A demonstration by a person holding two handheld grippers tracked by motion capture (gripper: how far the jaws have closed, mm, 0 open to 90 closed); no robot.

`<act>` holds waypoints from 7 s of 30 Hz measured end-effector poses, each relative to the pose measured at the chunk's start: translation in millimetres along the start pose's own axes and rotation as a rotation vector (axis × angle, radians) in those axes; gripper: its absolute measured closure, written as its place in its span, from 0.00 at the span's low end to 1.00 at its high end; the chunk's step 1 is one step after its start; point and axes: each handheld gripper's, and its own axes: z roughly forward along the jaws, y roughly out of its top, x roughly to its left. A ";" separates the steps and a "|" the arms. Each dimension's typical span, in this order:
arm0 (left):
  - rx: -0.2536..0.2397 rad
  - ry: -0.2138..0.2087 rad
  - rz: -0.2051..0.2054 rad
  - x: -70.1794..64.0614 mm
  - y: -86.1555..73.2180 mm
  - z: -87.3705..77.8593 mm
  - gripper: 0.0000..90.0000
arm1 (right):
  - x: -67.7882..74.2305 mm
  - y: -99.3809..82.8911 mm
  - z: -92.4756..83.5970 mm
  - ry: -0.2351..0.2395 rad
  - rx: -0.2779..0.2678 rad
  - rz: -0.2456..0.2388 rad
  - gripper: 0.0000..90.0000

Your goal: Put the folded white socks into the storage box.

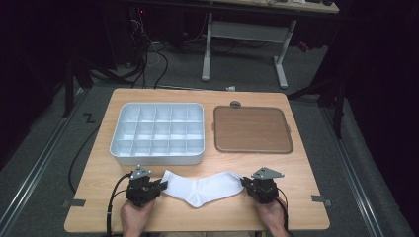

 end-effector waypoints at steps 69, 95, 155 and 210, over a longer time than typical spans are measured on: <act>0.016 0.070 0.062 -21.8 -11.6 12.3 0.75 | 82.3 35.6 36.7 0.226 0.000 -0.131 0.93; 0.072 -0.016 -0.042 -20.8 2.5 9.6 0.91 | 84.1 26.4 41.5 0.220 0.001 -0.163 0.92; 0.052 -0.175 0.005 -64.3 50.0 -25.1 0.92 | 138.3 60.1 71.7 0.290 0.026 -0.237 0.83; 0.113 -0.166 0.058 -78.4 32.6 -10.2 0.92 | 56.4 20.3 24.2 0.158 -0.008 -0.066 0.94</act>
